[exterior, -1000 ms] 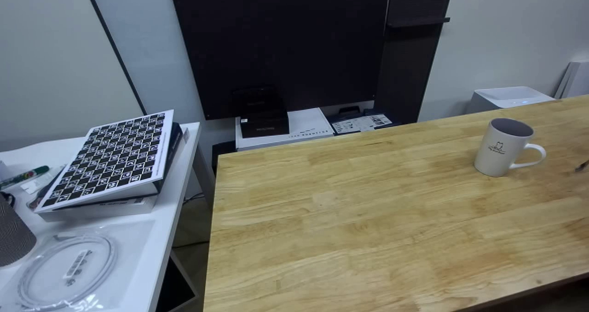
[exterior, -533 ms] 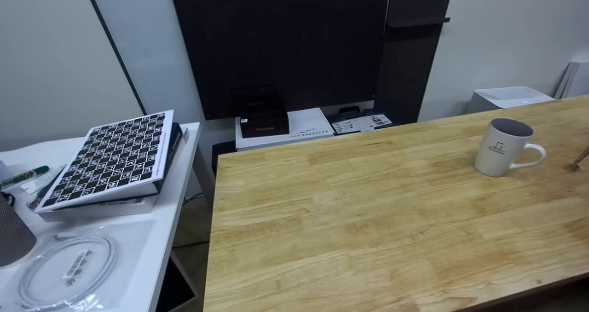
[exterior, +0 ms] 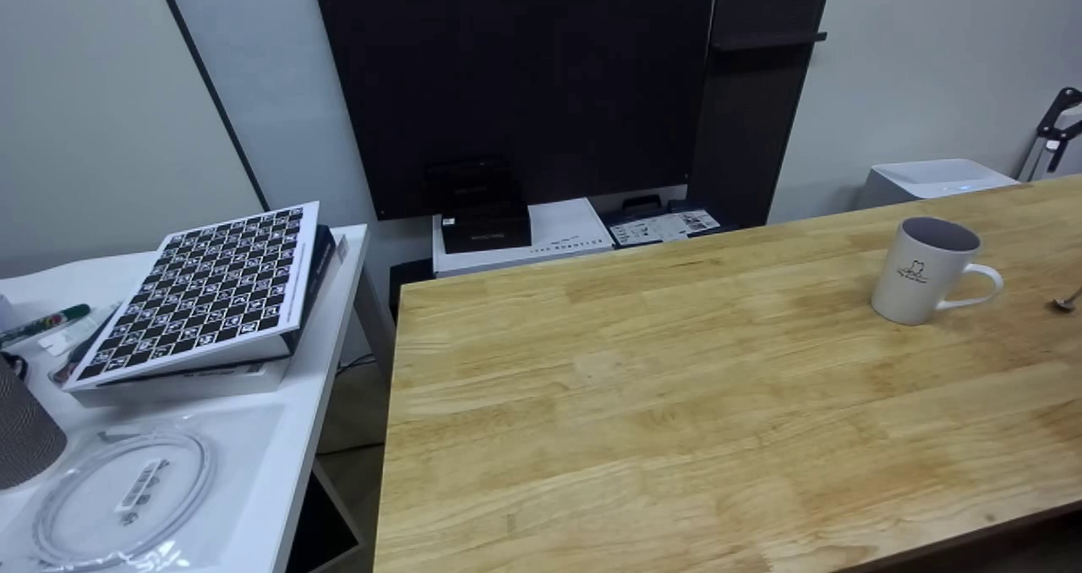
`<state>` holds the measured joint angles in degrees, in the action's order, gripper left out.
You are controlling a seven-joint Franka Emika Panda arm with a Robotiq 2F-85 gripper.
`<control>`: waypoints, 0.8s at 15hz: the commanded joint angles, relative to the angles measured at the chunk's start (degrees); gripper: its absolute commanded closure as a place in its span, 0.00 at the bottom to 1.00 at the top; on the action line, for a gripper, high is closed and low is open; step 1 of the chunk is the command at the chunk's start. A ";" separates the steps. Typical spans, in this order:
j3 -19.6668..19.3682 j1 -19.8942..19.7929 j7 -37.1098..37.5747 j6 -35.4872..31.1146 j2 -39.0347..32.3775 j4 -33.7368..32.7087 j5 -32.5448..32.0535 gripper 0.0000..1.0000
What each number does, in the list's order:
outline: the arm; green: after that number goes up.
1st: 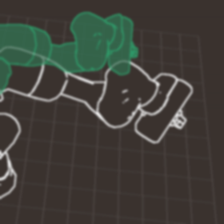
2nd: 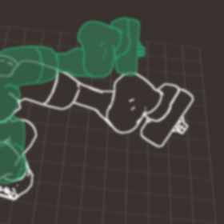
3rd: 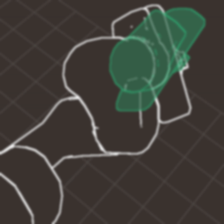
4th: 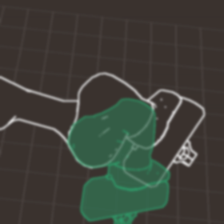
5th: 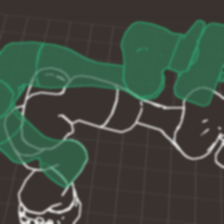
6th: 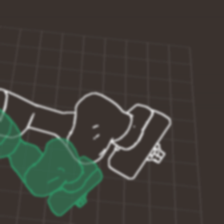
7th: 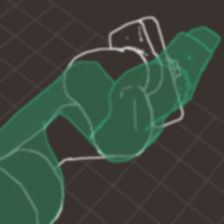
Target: Pick up the spoon from the cup and place it on the table
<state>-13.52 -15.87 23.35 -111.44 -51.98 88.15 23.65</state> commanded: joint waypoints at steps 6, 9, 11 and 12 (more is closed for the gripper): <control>0.46 9.95 -7.48 -9.92 14.41 13.55 -16.91 0.00; 0.96 11.77 -11.30 -14.98 19.05 19.73 -23.40 0.00; 1.27 12.39 -13.63 -19.41 21.66 23.93 -27.06 0.00; 1.46 12.43 -14.09 -23.58 23.03 26.40 -28.14 0.00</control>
<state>-12.53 -3.79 11.66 -127.40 -34.73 106.24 -0.64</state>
